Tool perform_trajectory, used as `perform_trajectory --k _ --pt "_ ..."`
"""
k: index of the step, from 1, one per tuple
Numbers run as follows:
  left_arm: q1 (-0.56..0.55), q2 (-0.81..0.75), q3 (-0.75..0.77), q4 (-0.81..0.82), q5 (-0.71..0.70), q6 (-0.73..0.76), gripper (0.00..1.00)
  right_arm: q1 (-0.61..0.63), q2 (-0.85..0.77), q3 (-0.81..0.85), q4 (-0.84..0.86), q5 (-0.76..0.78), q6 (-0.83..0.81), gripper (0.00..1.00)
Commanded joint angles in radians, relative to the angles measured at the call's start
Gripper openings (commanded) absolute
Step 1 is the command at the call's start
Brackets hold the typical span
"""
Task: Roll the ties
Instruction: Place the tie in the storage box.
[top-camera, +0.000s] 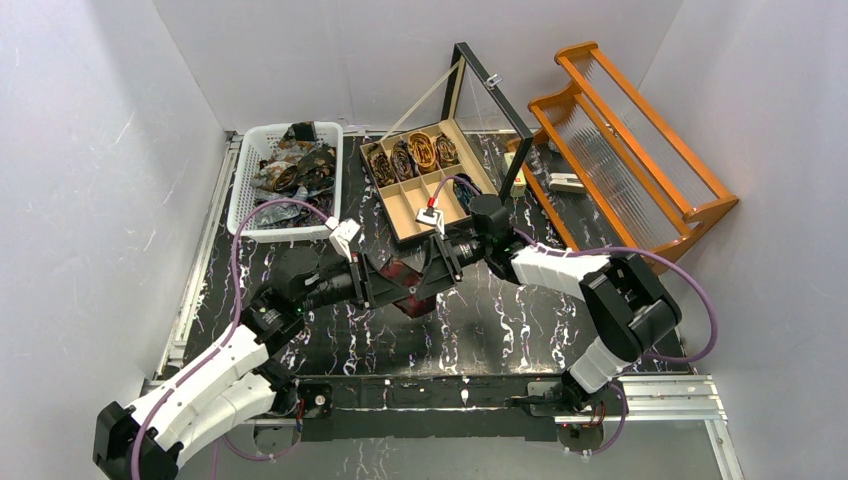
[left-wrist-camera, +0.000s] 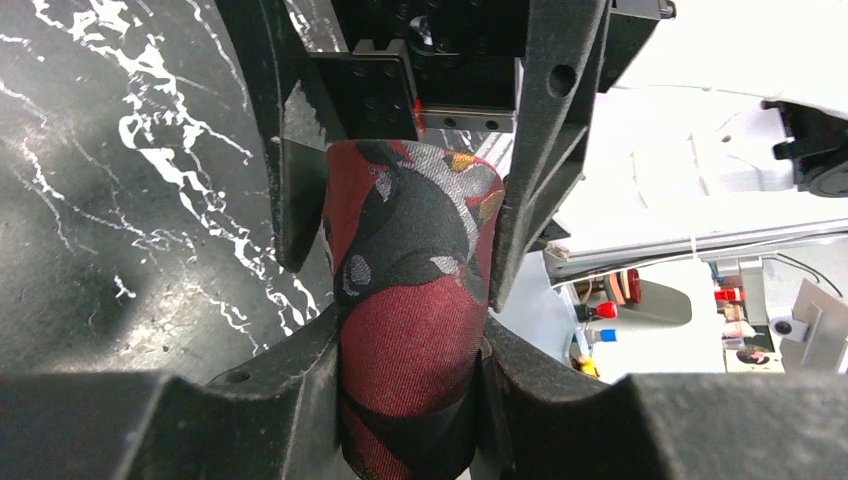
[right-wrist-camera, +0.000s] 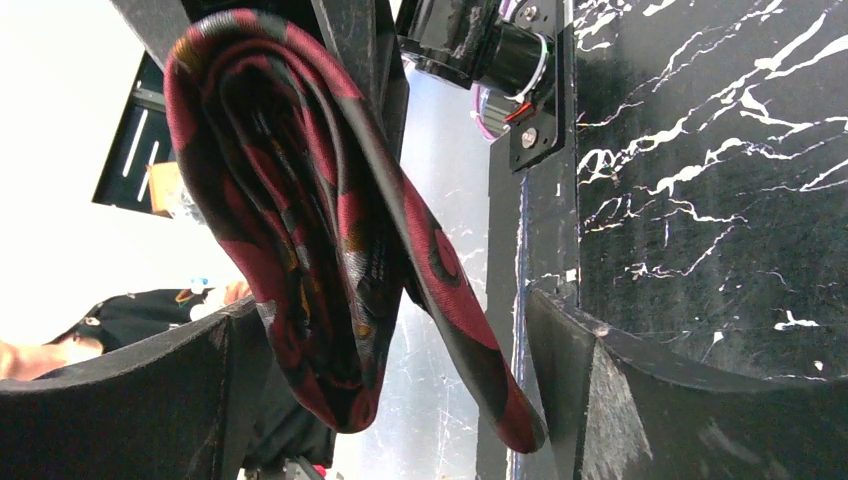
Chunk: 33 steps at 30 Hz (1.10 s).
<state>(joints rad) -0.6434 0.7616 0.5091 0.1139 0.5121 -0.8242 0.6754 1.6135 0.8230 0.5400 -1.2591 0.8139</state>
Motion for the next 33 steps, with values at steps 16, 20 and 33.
perform_trajectory --k 16,20,33 --pt "0.004 0.003 0.068 0.008 -0.029 0.047 0.0 0.052 -0.011 -0.013 0.338 -0.09 0.251 0.82" --pt "0.004 0.001 0.067 0.013 -0.028 0.051 0.0 0.056 -0.001 -0.013 0.337 -0.077 0.259 0.72" --pt "0.004 -0.03 0.046 0.034 -0.059 0.051 0.0 0.064 0.021 -0.013 0.367 -0.067 0.292 0.37"
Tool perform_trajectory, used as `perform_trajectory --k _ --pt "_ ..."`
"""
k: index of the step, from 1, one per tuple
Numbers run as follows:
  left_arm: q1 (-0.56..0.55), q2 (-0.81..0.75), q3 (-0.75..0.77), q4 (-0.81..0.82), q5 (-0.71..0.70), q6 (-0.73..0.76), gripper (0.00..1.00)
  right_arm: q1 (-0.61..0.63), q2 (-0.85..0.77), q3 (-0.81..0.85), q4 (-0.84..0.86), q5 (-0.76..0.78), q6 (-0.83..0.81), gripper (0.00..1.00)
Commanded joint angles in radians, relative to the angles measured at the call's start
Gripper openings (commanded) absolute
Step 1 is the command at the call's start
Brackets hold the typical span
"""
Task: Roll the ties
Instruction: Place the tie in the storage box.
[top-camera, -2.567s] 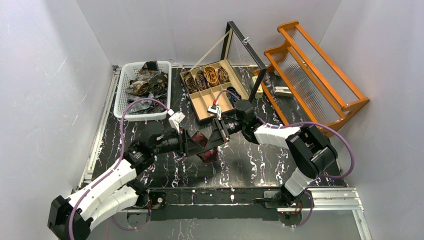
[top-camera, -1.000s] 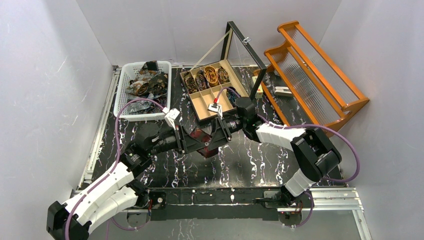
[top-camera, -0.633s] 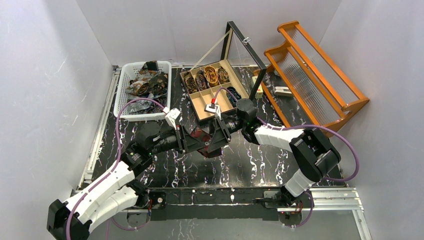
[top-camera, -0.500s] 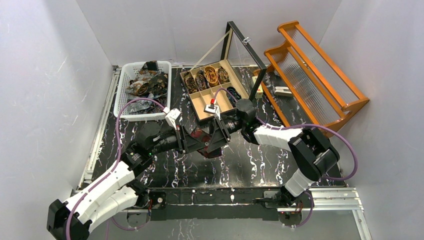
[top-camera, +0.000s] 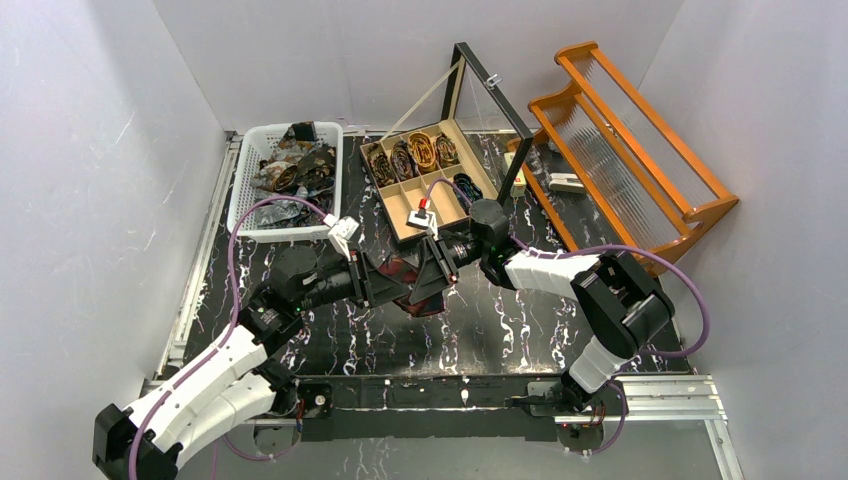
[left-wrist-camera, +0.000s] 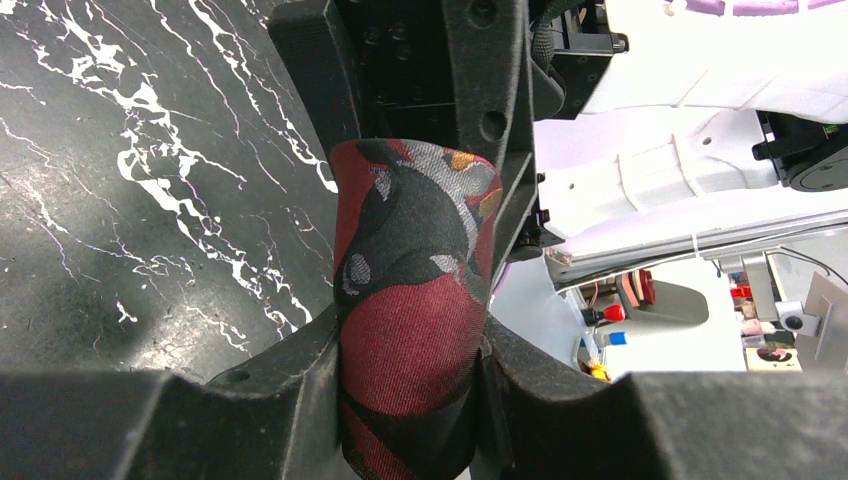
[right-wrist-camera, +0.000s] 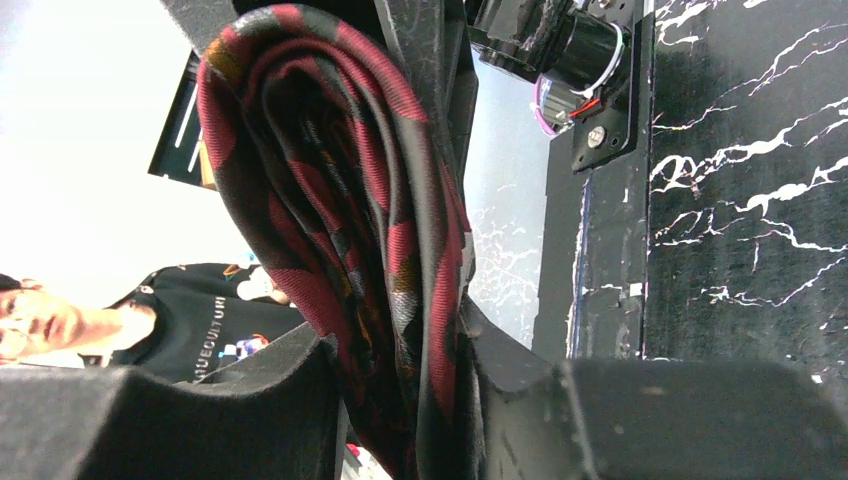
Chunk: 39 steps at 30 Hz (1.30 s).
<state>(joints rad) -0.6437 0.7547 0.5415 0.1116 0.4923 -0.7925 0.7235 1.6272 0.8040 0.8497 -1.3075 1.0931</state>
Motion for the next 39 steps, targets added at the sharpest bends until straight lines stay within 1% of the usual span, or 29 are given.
perform_trajectory --k 1,4,6,8,10,12,15,17,22,24,26,30,32,34,36,39 --pt "0.004 -0.023 0.012 0.037 -0.041 0.019 0.0 0.016 0.009 0.006 0.057 -0.019 0.013 0.33" --pt "0.005 -0.026 0.01 0.038 -0.044 0.019 0.0 0.016 0.011 0.006 0.058 -0.023 0.011 0.24" --pt "0.004 -0.027 0.008 0.04 -0.044 0.018 0.05 0.016 0.01 0.006 0.06 -0.022 0.011 0.2" --pt "0.004 -0.029 0.005 0.038 -0.051 0.016 0.13 0.016 0.007 0.007 0.06 -0.021 0.008 0.15" --pt "0.005 -0.033 0.005 0.026 -0.067 0.016 0.22 0.016 0.005 0.008 0.053 -0.017 -0.002 0.13" --pt "0.004 -0.039 0.01 -0.002 -0.095 0.02 0.33 0.016 0.004 0.01 0.016 -0.006 -0.022 0.09" --pt "0.004 -0.066 0.019 -0.061 -0.155 0.028 0.53 0.017 -0.002 0.021 -0.099 0.023 -0.101 0.07" --pt "0.004 -0.095 0.027 -0.1 -0.2 0.036 0.62 0.016 -0.008 0.039 -0.211 0.046 -0.176 0.07" --pt "0.004 -0.138 0.035 -0.189 -0.27 0.047 0.7 0.016 -0.021 0.094 -0.439 0.089 -0.35 0.06" --pt "0.004 -0.151 0.037 -0.223 -0.304 0.049 0.73 0.016 -0.024 0.11 -0.499 0.108 -0.388 0.05" --pt "0.004 -0.165 0.045 -0.273 -0.357 0.052 0.79 0.014 -0.027 0.123 -0.543 0.133 -0.416 0.04" --pt "0.004 -0.222 0.057 -0.383 -0.52 0.033 0.84 0.006 -0.031 0.199 -0.785 0.285 -0.551 0.01" --pt "0.004 -0.256 0.064 -0.438 -0.583 0.021 0.93 -0.001 -0.033 0.244 -0.91 0.404 -0.614 0.01" --pt "0.005 -0.291 0.069 -0.488 -0.636 0.01 0.98 -0.006 -0.033 0.287 -1.006 0.532 -0.663 0.01" --pt "0.004 -0.316 0.072 -0.525 -0.673 0.0 0.98 -0.009 -0.035 0.33 -1.078 0.667 -0.695 0.01" --pt "0.004 -0.331 0.074 -0.565 -0.687 -0.006 0.98 -0.014 -0.026 0.405 -1.173 0.879 -0.734 0.01"
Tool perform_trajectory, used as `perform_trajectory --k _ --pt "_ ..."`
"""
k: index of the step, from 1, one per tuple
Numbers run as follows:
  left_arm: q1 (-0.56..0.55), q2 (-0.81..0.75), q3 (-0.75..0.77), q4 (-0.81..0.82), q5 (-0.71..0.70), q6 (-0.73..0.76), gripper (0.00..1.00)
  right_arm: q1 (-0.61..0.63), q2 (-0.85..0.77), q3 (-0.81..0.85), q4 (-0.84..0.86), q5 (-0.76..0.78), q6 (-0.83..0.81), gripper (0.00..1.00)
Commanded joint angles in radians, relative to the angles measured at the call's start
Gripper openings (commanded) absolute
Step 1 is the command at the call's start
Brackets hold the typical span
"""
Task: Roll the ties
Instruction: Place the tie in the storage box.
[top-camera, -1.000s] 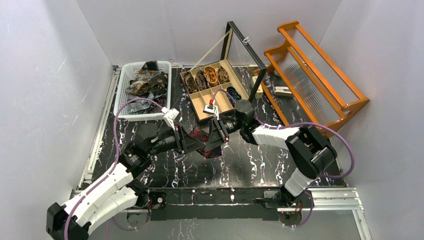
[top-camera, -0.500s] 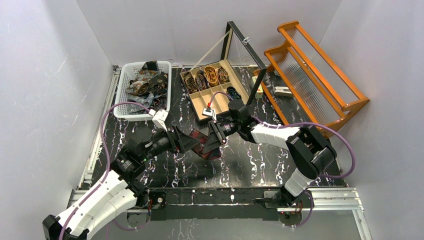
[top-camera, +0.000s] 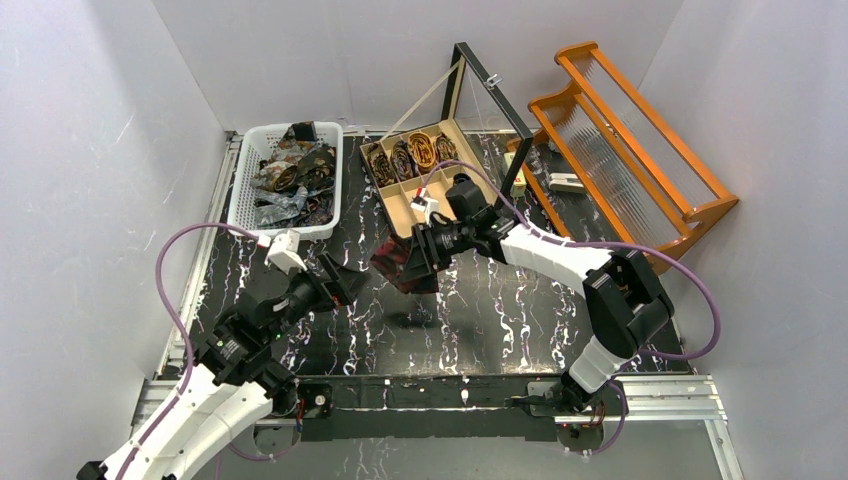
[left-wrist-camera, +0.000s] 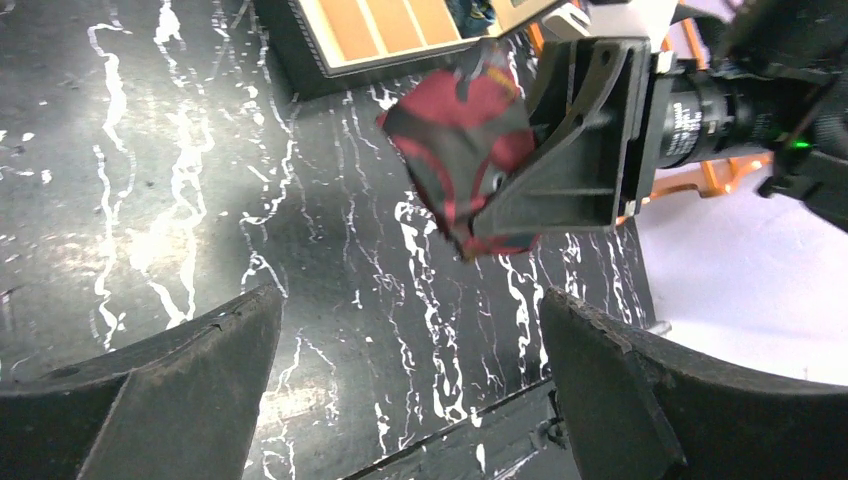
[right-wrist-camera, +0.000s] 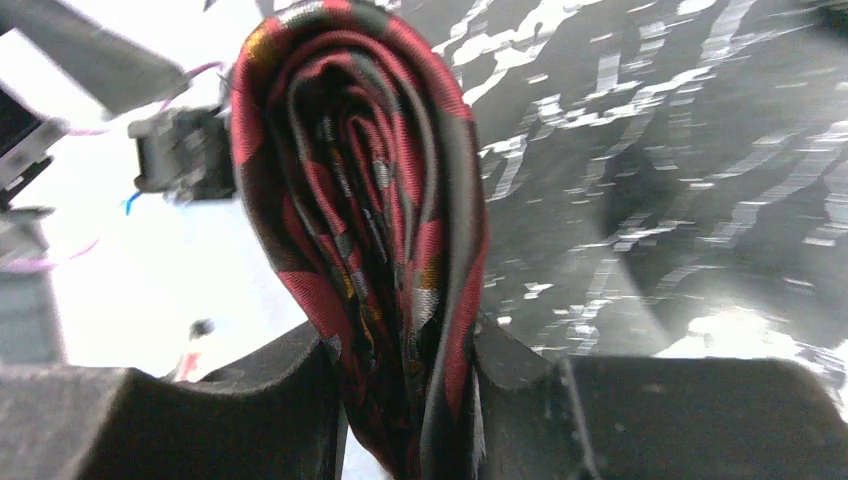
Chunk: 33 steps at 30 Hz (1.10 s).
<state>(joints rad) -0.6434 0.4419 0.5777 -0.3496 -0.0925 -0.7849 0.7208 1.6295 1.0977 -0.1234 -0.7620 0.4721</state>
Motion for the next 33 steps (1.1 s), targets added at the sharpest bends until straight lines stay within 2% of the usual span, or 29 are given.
perform_trajectory --k 1,4,10,16,24,33 --pt "0.004 -0.019 0.039 -0.111 -0.102 -0.016 0.98 -0.014 -0.021 0.142 -0.232 0.409 -0.124 0.01" --pt "0.004 -0.006 0.039 -0.123 -0.093 -0.02 0.98 -0.03 0.019 0.237 -0.313 0.613 -0.154 0.01" --pt "0.004 0.054 0.071 -0.176 -0.092 -0.019 0.98 -0.062 0.118 0.407 -0.409 0.863 -0.212 0.01" --pt "0.004 0.064 0.086 -0.202 -0.109 -0.017 0.98 -0.088 0.205 0.55 -0.419 0.99 -0.227 0.01" --pt "0.004 0.046 0.139 -0.296 -0.149 0.022 0.98 -0.136 0.295 0.653 -0.415 1.011 -0.273 0.01" --pt "0.004 0.038 0.149 -0.348 -0.171 0.071 0.98 -0.225 0.355 0.699 -0.436 0.879 -0.29 0.01"
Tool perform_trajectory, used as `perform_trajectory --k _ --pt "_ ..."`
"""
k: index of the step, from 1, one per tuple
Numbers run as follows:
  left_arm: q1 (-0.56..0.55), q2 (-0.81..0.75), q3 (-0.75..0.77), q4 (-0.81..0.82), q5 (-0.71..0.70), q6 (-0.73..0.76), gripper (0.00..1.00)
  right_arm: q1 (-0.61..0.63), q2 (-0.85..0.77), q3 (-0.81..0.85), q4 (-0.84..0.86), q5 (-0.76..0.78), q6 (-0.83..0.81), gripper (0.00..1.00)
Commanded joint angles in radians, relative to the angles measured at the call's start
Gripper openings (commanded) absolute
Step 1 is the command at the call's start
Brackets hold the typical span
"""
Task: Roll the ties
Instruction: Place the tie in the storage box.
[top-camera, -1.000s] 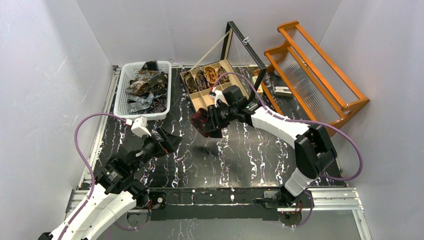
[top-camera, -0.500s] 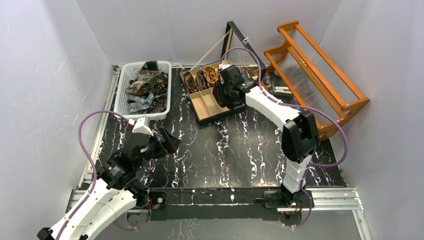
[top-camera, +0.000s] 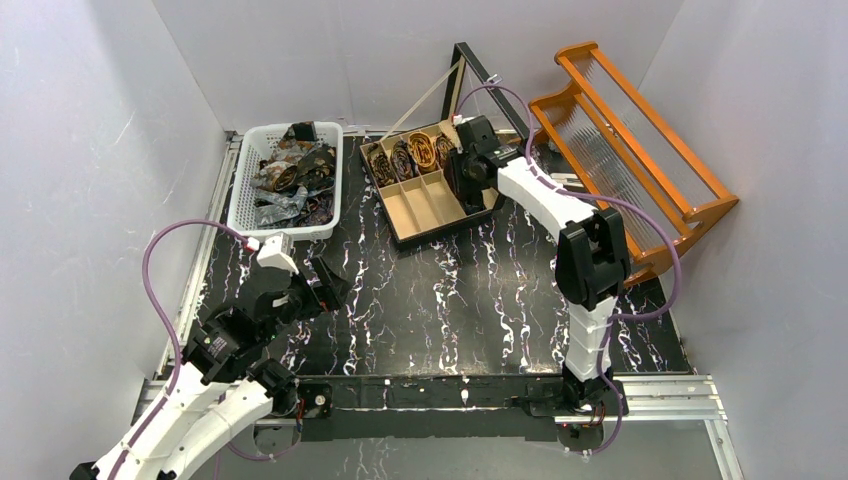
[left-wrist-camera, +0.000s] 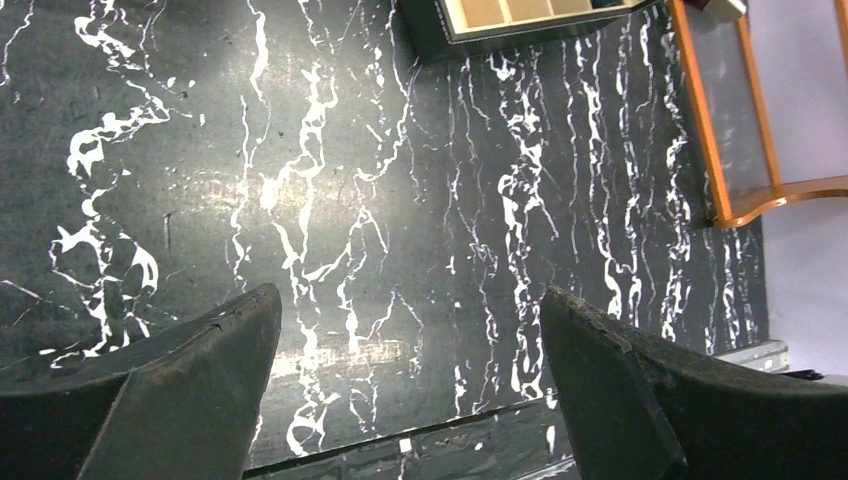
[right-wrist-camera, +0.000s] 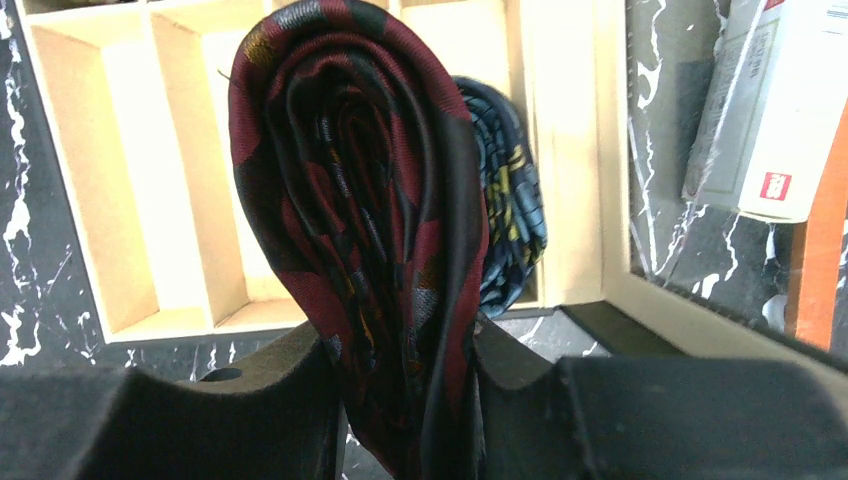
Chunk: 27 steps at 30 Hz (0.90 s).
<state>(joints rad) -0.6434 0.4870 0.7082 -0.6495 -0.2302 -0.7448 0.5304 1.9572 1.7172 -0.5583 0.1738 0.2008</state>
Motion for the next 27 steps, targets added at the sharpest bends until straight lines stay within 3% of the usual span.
perform_trajectory --k 1,14,27 --pt "0.004 -0.01 0.013 -0.044 -0.031 0.031 0.98 -0.042 0.038 0.086 -0.007 -0.068 -0.023 0.01" --pt "0.004 -0.052 -0.006 -0.032 -0.02 0.032 0.98 -0.058 0.125 0.142 -0.053 -0.261 0.055 0.01" --pt "0.004 -0.032 -0.018 -0.015 0.012 0.044 0.98 -0.035 0.182 0.153 -0.049 -0.214 0.088 0.01"
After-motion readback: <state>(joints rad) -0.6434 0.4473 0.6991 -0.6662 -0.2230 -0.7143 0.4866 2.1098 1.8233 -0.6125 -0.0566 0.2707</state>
